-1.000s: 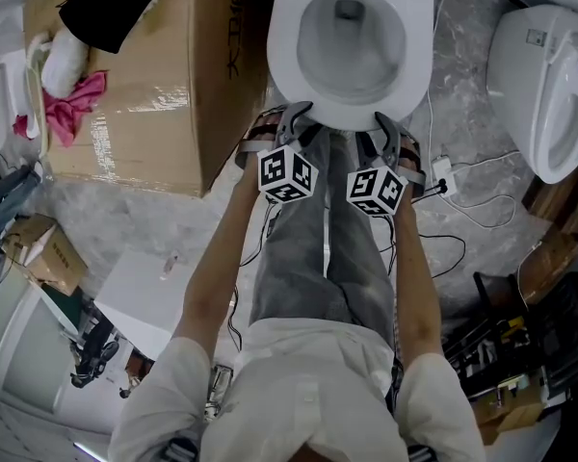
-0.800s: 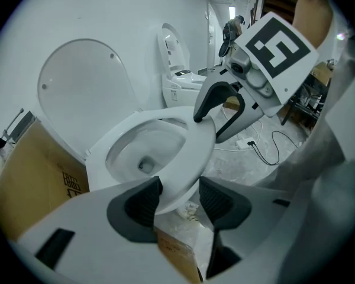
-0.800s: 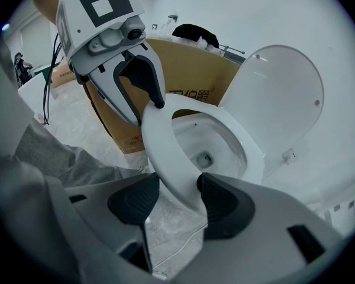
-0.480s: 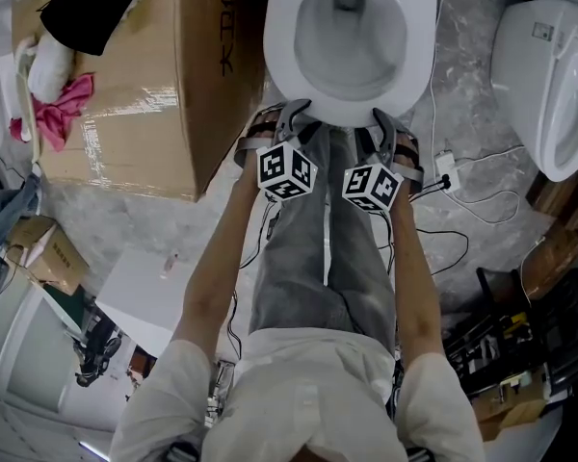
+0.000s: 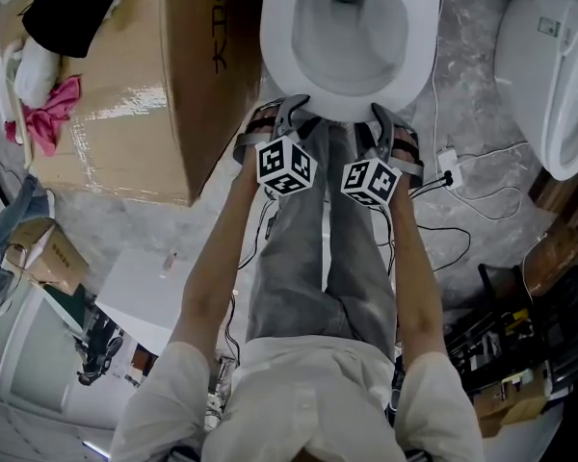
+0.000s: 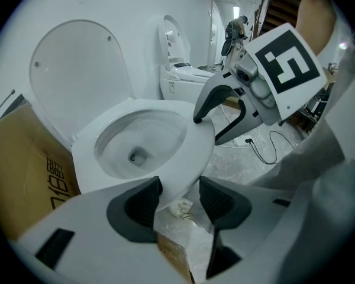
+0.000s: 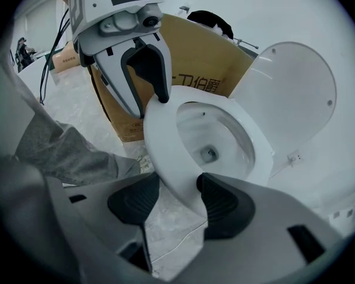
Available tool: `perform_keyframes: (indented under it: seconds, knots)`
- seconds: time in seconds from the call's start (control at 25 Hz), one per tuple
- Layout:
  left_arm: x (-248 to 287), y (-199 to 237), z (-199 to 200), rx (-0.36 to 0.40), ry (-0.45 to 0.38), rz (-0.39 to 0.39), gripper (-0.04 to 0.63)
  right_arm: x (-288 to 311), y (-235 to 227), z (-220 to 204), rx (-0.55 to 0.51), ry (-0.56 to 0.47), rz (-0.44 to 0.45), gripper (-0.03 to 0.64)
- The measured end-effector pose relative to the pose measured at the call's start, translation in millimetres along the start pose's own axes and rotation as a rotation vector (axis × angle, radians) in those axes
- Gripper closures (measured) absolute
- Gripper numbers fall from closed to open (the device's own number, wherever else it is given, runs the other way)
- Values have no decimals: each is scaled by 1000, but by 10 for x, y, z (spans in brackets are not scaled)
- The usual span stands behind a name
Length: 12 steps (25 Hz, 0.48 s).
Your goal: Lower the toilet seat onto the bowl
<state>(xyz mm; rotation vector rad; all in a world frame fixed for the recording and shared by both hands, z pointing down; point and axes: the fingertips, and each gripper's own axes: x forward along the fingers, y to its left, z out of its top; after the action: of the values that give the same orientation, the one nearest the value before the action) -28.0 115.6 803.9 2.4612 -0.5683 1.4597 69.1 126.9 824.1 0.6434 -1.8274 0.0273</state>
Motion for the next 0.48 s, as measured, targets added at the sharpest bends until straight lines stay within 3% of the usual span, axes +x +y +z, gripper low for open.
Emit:
perform_keyframes:
  seconds: [0.48]
  knots:
    - [259,-26,-156,-26,20,-29,374,248,118,-129,-47,30,15,393]
